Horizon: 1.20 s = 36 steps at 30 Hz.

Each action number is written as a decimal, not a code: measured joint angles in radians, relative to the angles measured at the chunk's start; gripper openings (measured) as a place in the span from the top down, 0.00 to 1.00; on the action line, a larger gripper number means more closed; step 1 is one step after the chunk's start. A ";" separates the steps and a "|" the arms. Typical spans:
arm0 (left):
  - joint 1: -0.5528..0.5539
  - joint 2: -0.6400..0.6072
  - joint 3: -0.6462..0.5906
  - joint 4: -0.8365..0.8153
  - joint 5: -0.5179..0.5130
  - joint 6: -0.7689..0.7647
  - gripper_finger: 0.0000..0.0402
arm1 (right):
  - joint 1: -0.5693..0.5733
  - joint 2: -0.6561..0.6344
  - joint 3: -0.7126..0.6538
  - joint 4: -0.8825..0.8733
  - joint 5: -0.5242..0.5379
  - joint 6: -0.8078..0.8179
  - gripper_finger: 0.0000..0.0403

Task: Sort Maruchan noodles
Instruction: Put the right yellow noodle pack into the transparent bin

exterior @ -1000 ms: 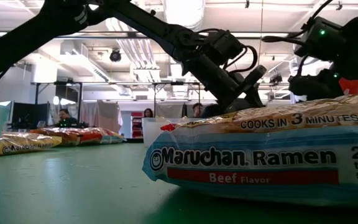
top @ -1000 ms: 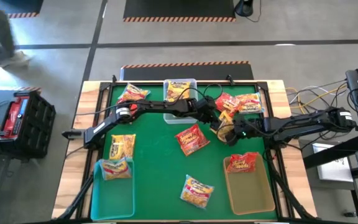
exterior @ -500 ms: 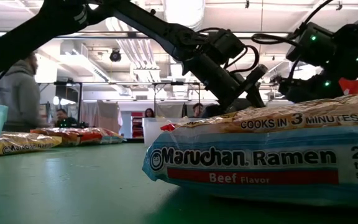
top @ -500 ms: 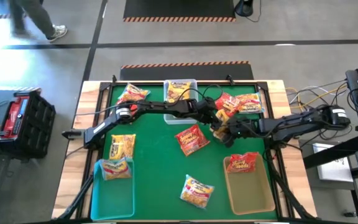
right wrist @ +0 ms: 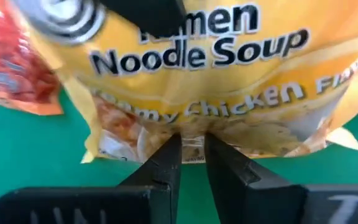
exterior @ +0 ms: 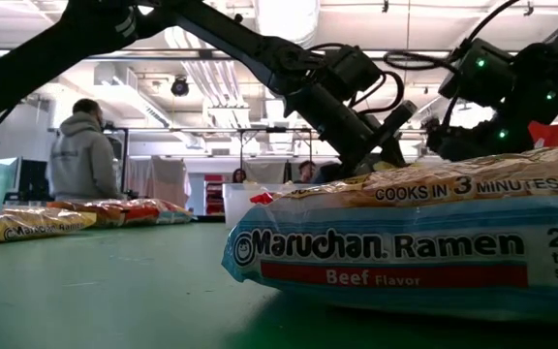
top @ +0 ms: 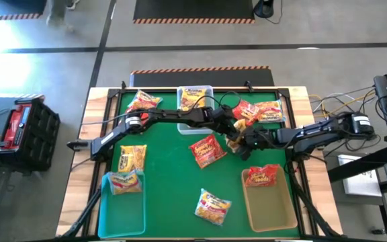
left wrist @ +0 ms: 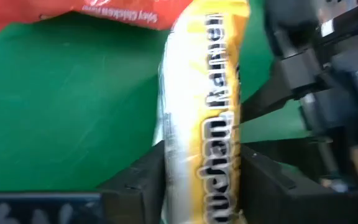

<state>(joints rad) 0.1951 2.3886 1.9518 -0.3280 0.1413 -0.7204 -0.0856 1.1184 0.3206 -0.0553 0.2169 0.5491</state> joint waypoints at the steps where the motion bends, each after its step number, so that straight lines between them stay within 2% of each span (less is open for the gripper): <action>1: 0.000 0.000 0.000 -0.006 0.000 -0.002 0.67 | 0.000 -0.014 0.000 -0.002 0.000 0.000 0.84; 4: 0.000 0.000 0.000 -0.011 0.003 -0.003 0.74 | 0.000 -0.058 0.000 -0.004 -0.022 0.010 0.84; 11: 0.002 -0.005 0.000 -0.019 0.010 0.000 0.74 | 0.000 -0.188 0.002 -0.060 -0.137 0.091 0.84; 23: 0.027 -0.052 0.020 -0.039 0.036 0.027 0.74 | 0.000 -0.398 0.002 -0.116 -0.158 0.139 0.84; 27: 0.037 -0.052 0.097 -0.136 0.037 0.124 0.73 | 0.000 -0.418 0.002 -0.116 -0.158 0.139 0.84; 36: 0.123 -0.055 0.356 -0.522 0.004 0.404 0.73 | 0.000 -0.420 0.002 -0.113 -0.156 0.143 0.84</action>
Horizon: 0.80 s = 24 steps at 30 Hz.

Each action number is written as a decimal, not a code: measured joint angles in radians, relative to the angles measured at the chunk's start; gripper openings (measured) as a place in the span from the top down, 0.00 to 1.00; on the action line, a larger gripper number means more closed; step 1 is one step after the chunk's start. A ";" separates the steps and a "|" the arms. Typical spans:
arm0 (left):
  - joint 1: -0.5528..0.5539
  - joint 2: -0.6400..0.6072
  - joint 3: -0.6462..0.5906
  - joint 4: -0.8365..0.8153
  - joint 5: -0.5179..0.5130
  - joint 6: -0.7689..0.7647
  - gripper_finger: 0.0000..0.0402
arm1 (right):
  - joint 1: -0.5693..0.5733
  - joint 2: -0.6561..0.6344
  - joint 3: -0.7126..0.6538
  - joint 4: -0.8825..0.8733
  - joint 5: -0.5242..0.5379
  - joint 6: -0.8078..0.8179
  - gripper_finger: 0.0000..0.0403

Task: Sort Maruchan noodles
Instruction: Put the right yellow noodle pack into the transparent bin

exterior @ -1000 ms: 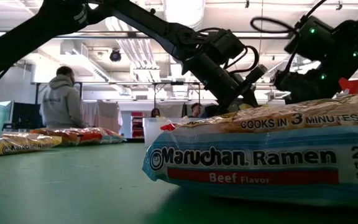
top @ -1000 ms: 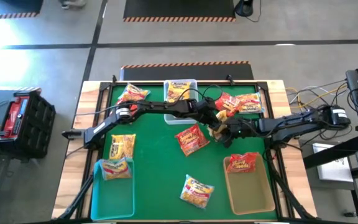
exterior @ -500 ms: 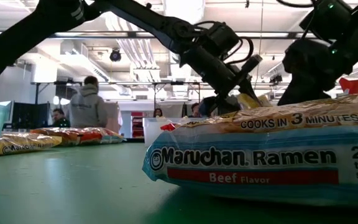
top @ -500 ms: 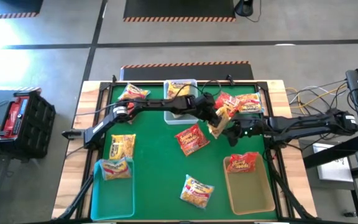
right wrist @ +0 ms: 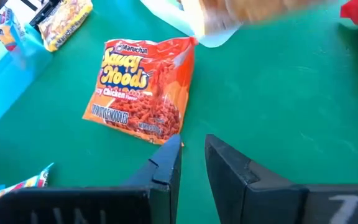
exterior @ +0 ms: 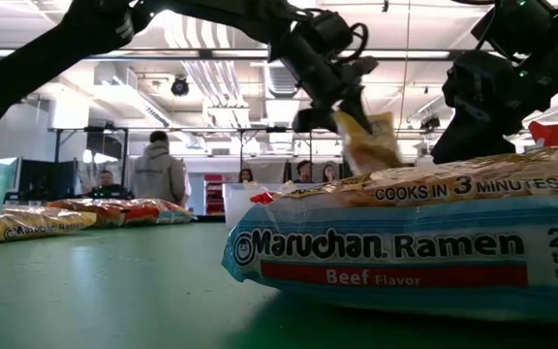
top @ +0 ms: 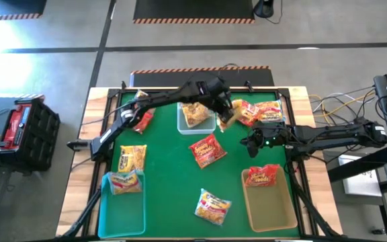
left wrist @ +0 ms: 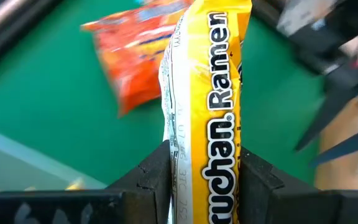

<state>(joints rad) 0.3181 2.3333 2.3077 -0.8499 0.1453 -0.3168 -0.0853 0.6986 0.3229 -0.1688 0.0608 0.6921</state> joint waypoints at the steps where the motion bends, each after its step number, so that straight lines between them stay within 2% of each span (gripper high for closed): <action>1: 0.011 0.000 0.020 -0.040 -0.010 0.022 0.73 | 0.000 0.002 0.000 0.000 0.002 0.002 0.84; 8: 0.087 -0.036 0.035 -0.186 0.020 0.169 0.73 | 0.000 0.012 0.000 -0.001 0.019 0.008 0.84; 19: 0.126 -0.077 0.034 -0.463 0.046 0.425 0.73 | 0.000 0.043 0.000 -0.005 0.045 0.016 0.84; 24: 0.123 -0.075 0.001 -0.477 0.084 0.466 0.73 | 0.000 0.072 0.001 -0.005 0.046 0.017 0.84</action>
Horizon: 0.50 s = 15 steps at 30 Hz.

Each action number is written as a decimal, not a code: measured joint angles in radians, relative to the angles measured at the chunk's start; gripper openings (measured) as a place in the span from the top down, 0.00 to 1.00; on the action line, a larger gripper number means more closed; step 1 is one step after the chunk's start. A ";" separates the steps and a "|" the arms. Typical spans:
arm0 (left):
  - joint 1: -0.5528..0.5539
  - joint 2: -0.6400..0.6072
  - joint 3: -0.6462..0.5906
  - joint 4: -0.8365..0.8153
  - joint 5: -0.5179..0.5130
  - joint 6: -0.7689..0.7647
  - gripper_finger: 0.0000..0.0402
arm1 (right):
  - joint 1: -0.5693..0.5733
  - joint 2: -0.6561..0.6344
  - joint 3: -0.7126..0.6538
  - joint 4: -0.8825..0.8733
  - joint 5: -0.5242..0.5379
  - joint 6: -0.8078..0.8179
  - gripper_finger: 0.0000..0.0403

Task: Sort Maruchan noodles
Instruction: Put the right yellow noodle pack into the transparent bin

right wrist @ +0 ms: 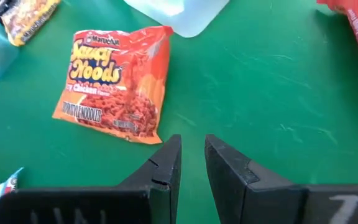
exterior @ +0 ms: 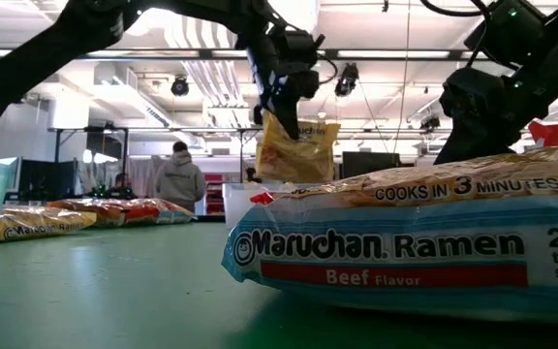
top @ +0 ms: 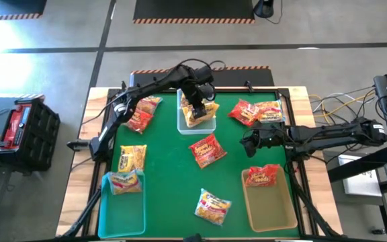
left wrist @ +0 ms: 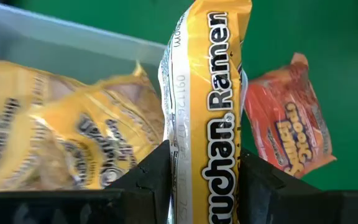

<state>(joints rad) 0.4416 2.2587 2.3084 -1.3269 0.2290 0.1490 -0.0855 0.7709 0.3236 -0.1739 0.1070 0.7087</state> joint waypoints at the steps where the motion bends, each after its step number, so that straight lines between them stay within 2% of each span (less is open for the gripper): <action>1: 0.000 0.001 -0.017 0.006 0.008 0.000 0.73 | 0.000 0.007 0.000 0.000 0.000 0.004 0.84; 8: 0.001 0.003 -0.151 0.068 0.010 -0.003 0.72 | 0.000 0.051 0.000 0.000 0.000 0.014 0.84; 15: 0.000 0.002 -0.264 0.212 -0.162 -0.012 0.72 | 0.000 0.081 0.000 0.002 0.000 0.017 0.84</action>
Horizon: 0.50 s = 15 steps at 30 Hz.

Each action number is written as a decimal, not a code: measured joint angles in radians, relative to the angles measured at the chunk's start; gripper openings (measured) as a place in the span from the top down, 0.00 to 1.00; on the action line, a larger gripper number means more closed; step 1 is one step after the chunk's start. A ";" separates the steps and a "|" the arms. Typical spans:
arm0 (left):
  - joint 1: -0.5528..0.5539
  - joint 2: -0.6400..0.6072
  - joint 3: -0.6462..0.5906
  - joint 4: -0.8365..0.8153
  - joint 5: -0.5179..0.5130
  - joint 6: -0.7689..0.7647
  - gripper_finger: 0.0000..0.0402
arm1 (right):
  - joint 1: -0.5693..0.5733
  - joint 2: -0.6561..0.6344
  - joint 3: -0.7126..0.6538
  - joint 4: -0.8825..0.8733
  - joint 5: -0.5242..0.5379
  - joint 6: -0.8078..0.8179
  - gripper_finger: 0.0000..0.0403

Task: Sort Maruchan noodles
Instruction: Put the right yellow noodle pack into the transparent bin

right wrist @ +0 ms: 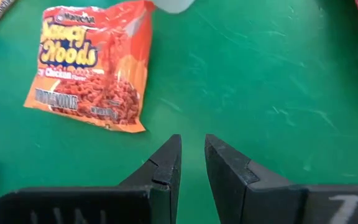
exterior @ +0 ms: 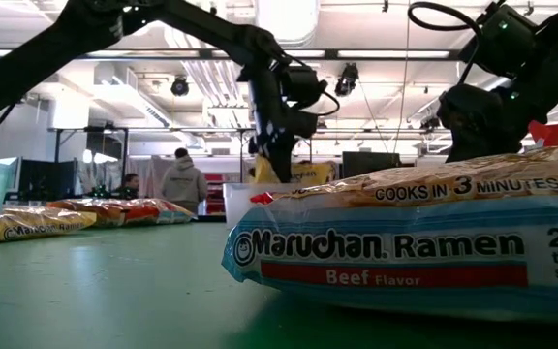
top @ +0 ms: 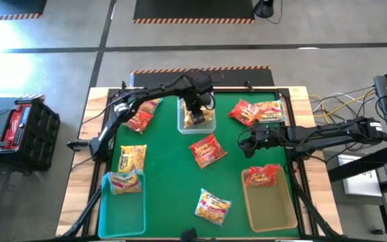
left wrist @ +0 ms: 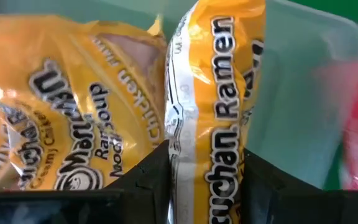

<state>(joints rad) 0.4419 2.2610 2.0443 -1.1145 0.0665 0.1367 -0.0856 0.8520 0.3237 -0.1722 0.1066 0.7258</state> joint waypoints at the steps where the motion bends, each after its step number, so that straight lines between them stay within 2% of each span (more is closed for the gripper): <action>1: 0.000 0.000 -0.006 0.016 -0.013 -0.003 0.72 | 0.000 0.003 0.000 0.002 0.000 0.000 0.84; 15: 0.017 0.001 0.003 0.041 -0.156 0.029 0.72 | 0.000 0.014 0.000 0.005 -0.001 0.035 0.84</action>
<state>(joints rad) 0.4587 2.2620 2.0473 -1.0736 -0.0895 0.1658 -0.0856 0.8661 0.3233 -0.1669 0.1059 0.7612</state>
